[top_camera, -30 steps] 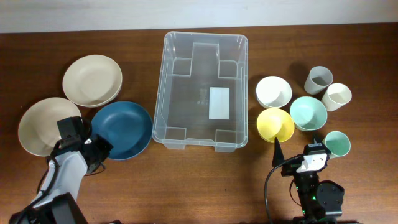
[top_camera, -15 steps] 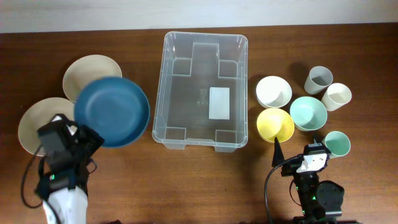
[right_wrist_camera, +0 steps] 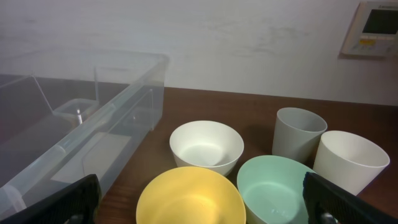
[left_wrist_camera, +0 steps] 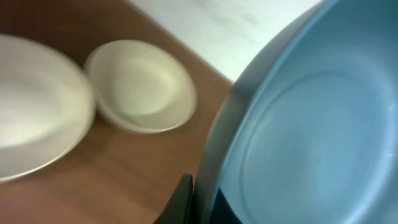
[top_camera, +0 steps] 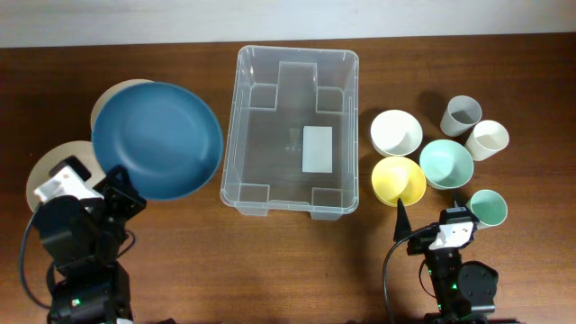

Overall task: Pack container
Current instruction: 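Carry the teal plate with the left gripper into the clear container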

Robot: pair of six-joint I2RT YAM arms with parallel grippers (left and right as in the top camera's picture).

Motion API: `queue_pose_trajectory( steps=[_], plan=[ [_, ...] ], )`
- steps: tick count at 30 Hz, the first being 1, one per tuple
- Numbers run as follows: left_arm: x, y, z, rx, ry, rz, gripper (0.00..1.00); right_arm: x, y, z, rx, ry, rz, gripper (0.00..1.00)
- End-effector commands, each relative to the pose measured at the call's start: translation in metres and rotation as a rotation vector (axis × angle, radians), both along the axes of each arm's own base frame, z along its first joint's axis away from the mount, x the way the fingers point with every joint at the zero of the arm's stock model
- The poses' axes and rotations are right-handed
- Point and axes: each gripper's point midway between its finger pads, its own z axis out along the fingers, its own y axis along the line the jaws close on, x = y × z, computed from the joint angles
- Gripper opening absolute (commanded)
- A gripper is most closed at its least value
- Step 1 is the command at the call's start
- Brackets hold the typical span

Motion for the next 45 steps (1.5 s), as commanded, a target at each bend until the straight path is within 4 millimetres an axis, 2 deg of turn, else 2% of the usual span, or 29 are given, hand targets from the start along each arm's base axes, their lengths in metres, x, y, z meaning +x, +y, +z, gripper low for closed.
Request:
queue_pose_trajectory(
  steps=[1,8,12,16,21,28,31,34,39,43,45],
  plan=[
    [0.01,-0.042,0.024,-0.006,-0.094,-0.238,0.01,0.0,0.0,-0.002,0.001,0.002,-0.002,0.99],
    [0.036,-0.094,0.05,0.064,-0.243,-0.455,0.01,0.0,0.0,-0.002,0.001,0.002,-0.002,0.99],
    [0.057,-0.114,0.055,0.072,-0.286,-0.516,0.0,0.0,0.0,-0.002,0.001,0.002,-0.002,0.99],
    [0.083,-0.135,0.059,0.058,-0.256,-0.568,0.0,0.0,0.0,-0.002,0.001,0.002,-0.002,0.99],
    [0.118,-0.173,0.076,0.113,-0.227,-0.647,0.01,0.0,0.0,-0.002,0.001,0.002,-0.002,0.99],
    [0.166,-0.199,0.083,0.327,-0.058,-0.529,0.01,0.0,0.0,-0.002,0.001,0.002,-0.002,0.99],
    [0.185,-0.208,0.075,0.384,-0.004,-0.481,0.01,0.0,0.0,-0.002,0.001,0.002,-0.002,0.99],
    [0.201,-0.215,0.058,0.416,0.034,-0.456,0.01,0.0,0.0,-0.002,0.001,0.002,-0.002,0.99],
    [0.223,-0.221,0.002,0.437,0.134,-0.458,0.01,0.0,0.0,-0.002,0.002,0.002,-0.002,0.99],
    [0.232,-0.243,-0.044,0.425,0.193,-0.529,0.0,0.0,0.0,-0.002,0.001,0.002,-0.002,0.99],
    [0.236,-0.25,-0.059,0.428,0.205,-0.539,0.0,0.0,0.0,-0.002,0.001,0.002,-0.002,0.99]
  ],
)
